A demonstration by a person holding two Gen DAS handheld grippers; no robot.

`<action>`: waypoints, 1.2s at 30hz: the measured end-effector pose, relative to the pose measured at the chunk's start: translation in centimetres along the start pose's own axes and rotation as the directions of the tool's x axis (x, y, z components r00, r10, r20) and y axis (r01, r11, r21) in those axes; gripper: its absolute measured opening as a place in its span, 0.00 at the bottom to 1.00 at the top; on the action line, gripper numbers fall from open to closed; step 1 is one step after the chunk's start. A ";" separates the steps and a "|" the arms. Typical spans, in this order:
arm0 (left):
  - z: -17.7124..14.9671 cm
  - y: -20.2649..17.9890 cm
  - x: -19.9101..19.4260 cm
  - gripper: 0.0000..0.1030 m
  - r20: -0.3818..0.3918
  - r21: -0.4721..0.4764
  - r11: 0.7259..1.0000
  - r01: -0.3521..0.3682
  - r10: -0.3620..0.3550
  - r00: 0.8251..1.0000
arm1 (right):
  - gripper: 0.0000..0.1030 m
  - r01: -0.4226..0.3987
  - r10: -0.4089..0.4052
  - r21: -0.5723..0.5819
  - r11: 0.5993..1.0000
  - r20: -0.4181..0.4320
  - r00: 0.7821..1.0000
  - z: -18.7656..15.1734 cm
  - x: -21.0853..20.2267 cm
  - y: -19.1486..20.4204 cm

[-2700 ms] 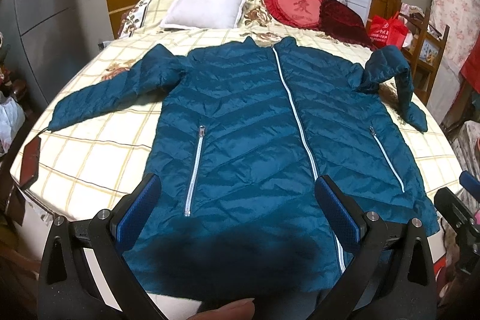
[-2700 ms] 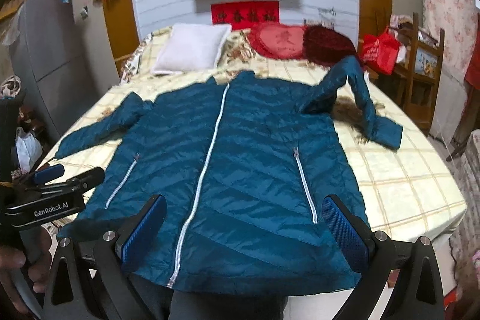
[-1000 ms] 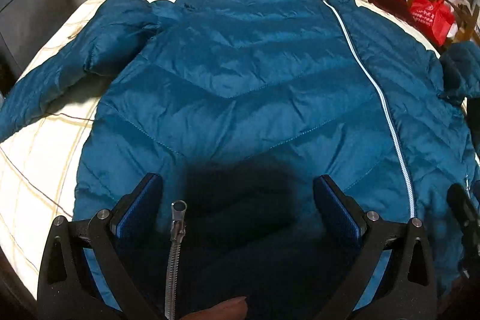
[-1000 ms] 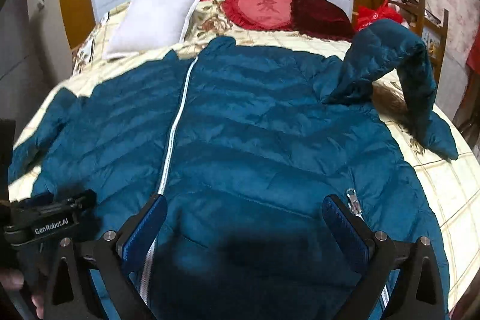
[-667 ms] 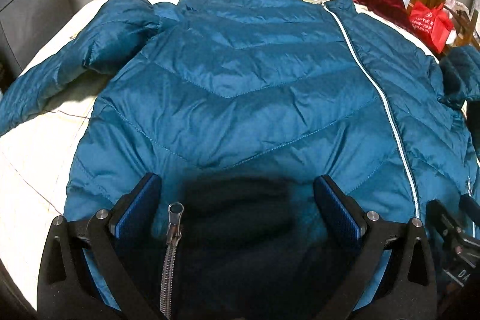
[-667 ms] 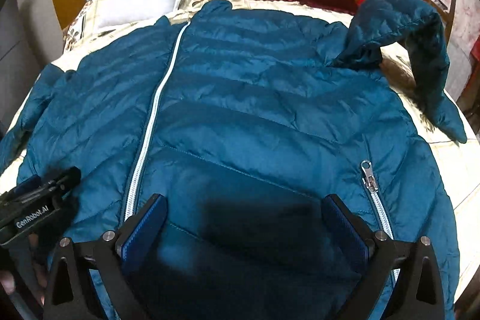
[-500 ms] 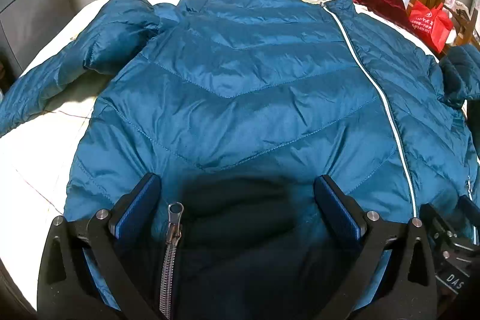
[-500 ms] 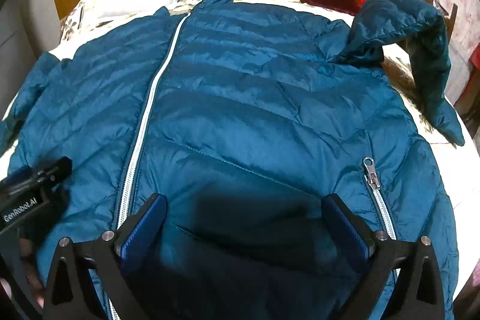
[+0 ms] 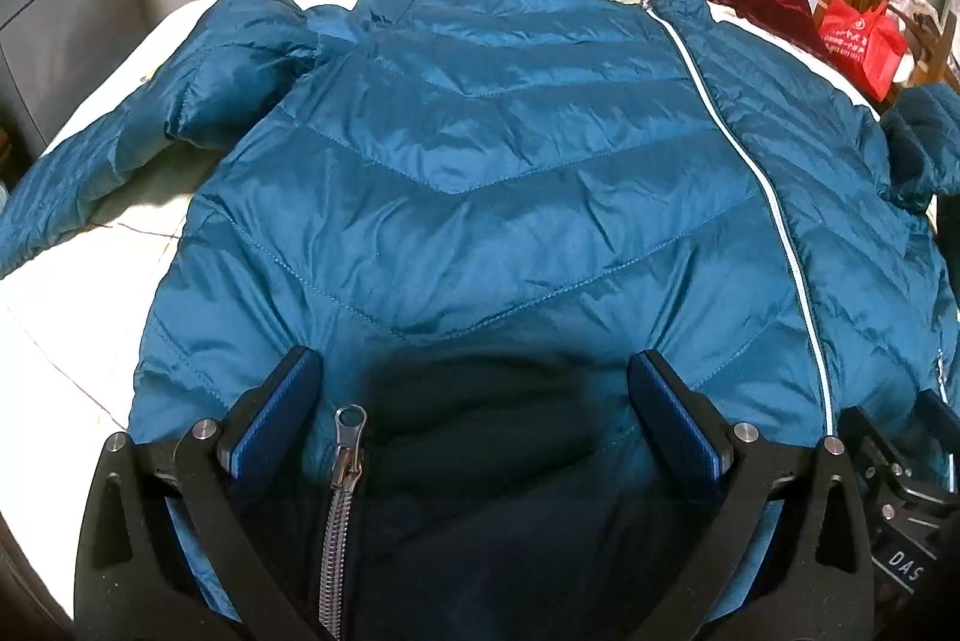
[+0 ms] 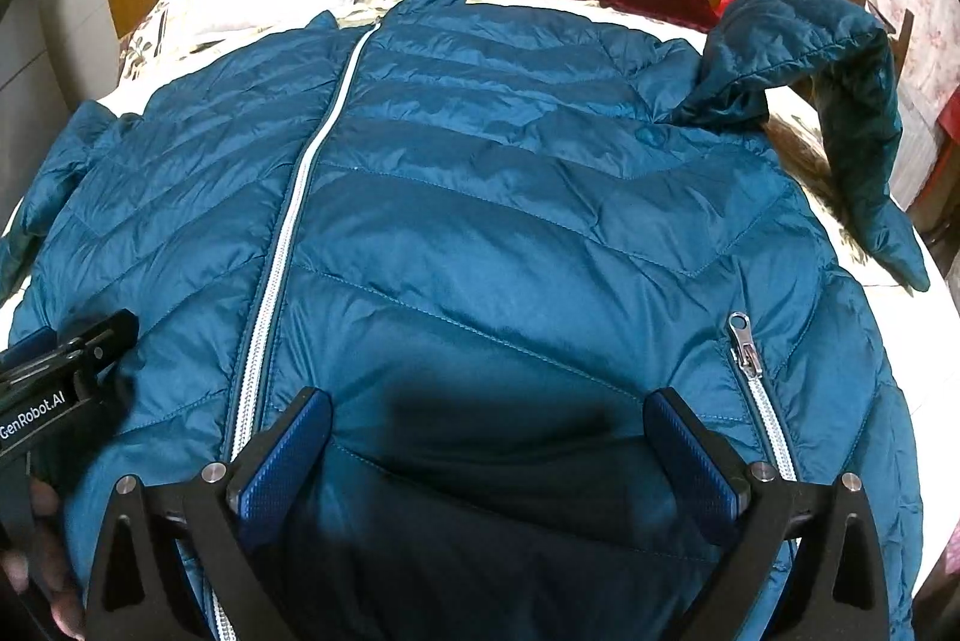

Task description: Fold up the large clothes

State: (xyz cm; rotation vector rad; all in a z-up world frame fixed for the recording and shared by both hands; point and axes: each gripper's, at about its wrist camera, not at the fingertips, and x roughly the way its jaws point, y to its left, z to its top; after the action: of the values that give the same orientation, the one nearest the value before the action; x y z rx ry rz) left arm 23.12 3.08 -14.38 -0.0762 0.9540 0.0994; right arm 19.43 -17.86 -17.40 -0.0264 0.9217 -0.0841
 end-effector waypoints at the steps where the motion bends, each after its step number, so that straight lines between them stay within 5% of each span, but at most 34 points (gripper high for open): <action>1: 0.0 0.0 0.0 1.00 -0.001 0.005 1.000 -0.004 0.004 1.000 | 1.00 -0.003 0.003 0.002 1.000 -0.001 1.000 0.0 0.0 0.0; 6: 0.5 3.9 -2.7 0.99 0.039 -0.085 0.991 0.101 -0.098 0.994 | 1.00 -0.041 0.036 0.056 0.998 0.082 0.996 0.2 -2.7 -1.0; 9: 1.9 10.8 -6.2 0.99 0.131 -0.190 0.979 0.076 -0.052 0.990 | 1.00 -0.072 0.051 0.105 0.992 0.193 0.980 -0.1 -5.7 -2.2; 13: 3.7 22.3 -8.1 0.99 0.160 -0.285 0.953 -0.108 0.158 0.974 | 1.00 -0.132 0.080 0.202 0.970 0.250 0.965 -1.1 -8.2 -4.0; 18: 3.5 35.0 -5.1 0.99 -0.004 -0.394 0.865 -0.312 0.338 0.941 | 1.00 -0.196 0.128 0.239 0.951 0.271 0.954 -2.1 -9.1 -4.6; 25: 3.8 43.2 -1.0 0.99 -0.072 -0.498 0.798 -0.339 0.352 0.933 | 1.00 -0.174 0.141 0.192 0.966 0.177 0.974 -1.6 -7.1 -3.3; 31: 5.5 44.0 2.3 0.99 -0.070 -0.506 0.826 -0.248 0.247 0.967 | 1.00 -0.144 0.125 0.182 0.973 0.111 0.986 -1.5 -5.5 -2.9; 32: 5.6 43.9 2.3 0.94 -0.059 -0.503 0.828 -0.250 0.255 0.965 | 1.00 -0.140 0.122 0.187 0.972 0.103 0.987 -1.5 -5.3 -2.9; 34: 5.6 44.0 1.8 0.60 -0.024 -0.511 0.823 -0.250 0.277 0.960 | 1.00 -0.128 0.113 0.199 0.972 0.083 0.990 -1.4 -4.8 -3.1; 35: 5.4 44.2 1.5 0.22 -0.001 -0.526 0.820 -0.227 0.266 0.964 | 1.00 -0.126 0.112 0.201 0.971 0.078 0.991 -1.4 -4.7 -3.1; 36: 5.3 44.7 1.2 0.15 0.026 -0.547 0.818 -0.181 0.233 0.972 | 1.00 -0.124 0.111 0.203 0.971 0.075 0.991 -1.4 -4.6 -3.1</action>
State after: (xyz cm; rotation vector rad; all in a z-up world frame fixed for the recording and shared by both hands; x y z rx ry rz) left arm 22.85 48.05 -13.24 -0.4901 0.8145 0.5747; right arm 15.32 -20.57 -14.41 0.2178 0.8454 -0.0685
